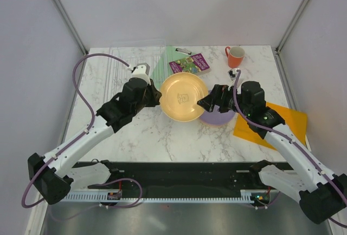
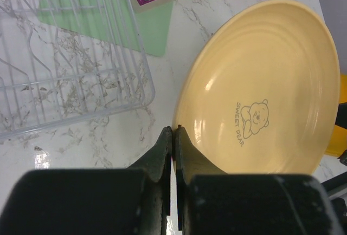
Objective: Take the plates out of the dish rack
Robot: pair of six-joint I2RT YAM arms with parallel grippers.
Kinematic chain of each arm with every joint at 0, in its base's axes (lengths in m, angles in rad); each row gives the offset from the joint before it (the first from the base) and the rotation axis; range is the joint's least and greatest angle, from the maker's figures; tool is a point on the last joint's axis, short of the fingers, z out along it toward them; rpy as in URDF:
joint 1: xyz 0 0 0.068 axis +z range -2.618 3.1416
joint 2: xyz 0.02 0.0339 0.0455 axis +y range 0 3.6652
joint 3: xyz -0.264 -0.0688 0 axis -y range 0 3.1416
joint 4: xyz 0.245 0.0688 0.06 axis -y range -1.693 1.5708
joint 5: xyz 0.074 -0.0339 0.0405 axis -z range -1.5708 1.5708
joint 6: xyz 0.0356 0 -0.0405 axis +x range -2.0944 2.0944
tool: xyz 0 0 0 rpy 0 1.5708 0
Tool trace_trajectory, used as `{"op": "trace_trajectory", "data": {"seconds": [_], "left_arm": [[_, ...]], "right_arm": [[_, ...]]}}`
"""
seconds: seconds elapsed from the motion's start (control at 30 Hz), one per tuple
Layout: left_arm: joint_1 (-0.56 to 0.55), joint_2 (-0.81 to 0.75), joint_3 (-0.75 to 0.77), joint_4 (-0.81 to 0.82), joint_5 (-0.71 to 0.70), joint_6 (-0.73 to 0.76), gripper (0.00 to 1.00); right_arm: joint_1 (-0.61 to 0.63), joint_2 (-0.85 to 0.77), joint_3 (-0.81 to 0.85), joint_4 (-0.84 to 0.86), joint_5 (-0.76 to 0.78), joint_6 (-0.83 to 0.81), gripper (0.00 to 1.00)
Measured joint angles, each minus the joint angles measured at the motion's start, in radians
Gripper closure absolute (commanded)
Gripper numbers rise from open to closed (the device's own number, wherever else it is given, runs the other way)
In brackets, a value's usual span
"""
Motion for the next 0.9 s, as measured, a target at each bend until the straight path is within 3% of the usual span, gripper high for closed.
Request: {"op": "trace_trajectory", "data": {"seconds": [0.1,0.17,0.23,0.3,0.4,0.43,0.47,0.5,0.53,0.6,0.67,0.7,0.9], "left_arm": [[-0.01,-0.009,-0.015,0.006,0.007,-0.021,0.98],[-0.017,-0.017,-0.027,0.011,0.016,-0.033,0.98],[-0.02,-0.027,-0.045,0.025,0.026,-0.041,0.98],[-0.024,-0.042,-0.06,0.034,0.035,-0.048,0.98],[-0.024,-0.079,-0.084,0.055,0.058,-0.055,0.98],[-0.024,-0.094,-0.092,0.064,0.062,-0.055,0.98],[-0.024,-0.114,-0.103,0.072,0.067,-0.056,0.98],[-0.024,-0.135,-0.112,0.076,0.066,-0.056,0.88],[-0.023,-0.153,-0.122,0.076,0.059,-0.056,0.7],[-0.024,-0.179,-0.138,0.079,0.051,-0.058,0.25],[-0.026,-0.198,-0.144,0.086,0.045,-0.063,0.18],[-0.026,-0.207,-0.145,0.086,0.04,-0.068,0.0],[-0.026,-0.242,-0.17,0.074,-0.028,-0.063,0.0]], "right_arm": [[0.027,0.024,-0.006,0.022,0.016,0.013,0.08],[0.04,0.041,-0.01,0.036,0.024,0.018,0.23],[0.048,0.054,-0.015,0.05,0.028,0.022,0.26],[0.049,0.062,-0.019,0.055,0.04,0.024,0.35],[0.049,0.067,-0.021,0.055,0.058,0.018,0.69],[0.049,0.069,-0.021,0.057,0.064,0.015,0.86],[0.049,0.071,-0.021,0.058,0.07,0.01,0.94],[0.049,0.072,-0.021,0.056,0.073,0.011,1.0],[0.049,0.071,-0.021,0.062,0.071,0.016,1.0],[0.055,0.069,-0.014,0.052,0.08,0.006,1.0],[0.056,0.068,-0.01,0.027,0.115,-0.012,1.0],[0.055,0.067,-0.007,0.011,0.137,-0.022,1.0],[0.011,0.064,0.041,-0.117,0.293,-0.085,1.0]]}}
